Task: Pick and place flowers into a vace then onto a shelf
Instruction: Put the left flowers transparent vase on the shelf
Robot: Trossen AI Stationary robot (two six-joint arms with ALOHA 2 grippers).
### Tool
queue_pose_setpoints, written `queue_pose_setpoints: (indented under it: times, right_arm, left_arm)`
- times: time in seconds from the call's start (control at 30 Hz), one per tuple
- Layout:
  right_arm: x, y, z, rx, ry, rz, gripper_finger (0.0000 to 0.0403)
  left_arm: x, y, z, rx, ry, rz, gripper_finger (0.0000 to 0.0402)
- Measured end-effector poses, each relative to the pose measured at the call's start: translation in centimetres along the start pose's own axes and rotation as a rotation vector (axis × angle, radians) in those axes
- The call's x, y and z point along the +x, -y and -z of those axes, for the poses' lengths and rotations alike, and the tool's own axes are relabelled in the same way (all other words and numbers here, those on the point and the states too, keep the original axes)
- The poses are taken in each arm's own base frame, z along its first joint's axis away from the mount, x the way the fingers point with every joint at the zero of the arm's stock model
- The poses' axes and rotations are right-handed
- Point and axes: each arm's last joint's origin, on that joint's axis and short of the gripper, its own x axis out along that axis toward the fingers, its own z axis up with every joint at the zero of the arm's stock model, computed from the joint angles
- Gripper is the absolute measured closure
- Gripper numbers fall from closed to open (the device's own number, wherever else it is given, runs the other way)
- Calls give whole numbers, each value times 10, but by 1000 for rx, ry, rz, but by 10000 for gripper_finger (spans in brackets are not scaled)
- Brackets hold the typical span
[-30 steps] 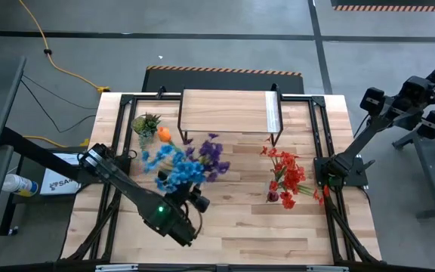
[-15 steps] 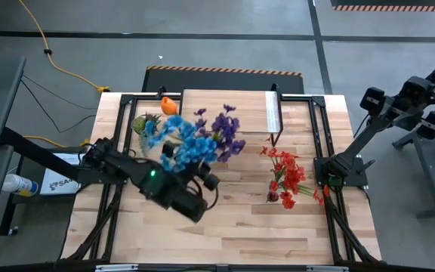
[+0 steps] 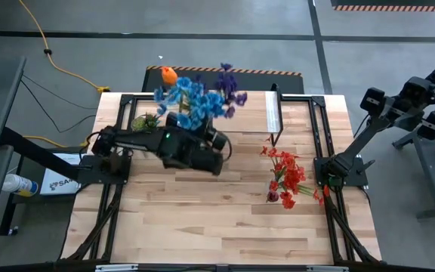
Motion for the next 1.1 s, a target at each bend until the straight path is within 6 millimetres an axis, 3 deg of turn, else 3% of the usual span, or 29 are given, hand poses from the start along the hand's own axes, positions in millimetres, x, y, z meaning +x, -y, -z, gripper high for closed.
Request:
queue_pose_setpoints:
  times: [0.33,0.7,1.1]
  right_arm:
    - [0,-1,0,0,-8,-23,279]
    - [0,-1,1,0,-16,-45,279]
    - [0,-1,1,0,-20,-48,279]
  left_arm:
    - [42,-9,-15,-67,23,-123,196]
    - [75,-22,-24,-119,-9,-203,195]
    - [102,-21,-9,-123,-57,-250,195]
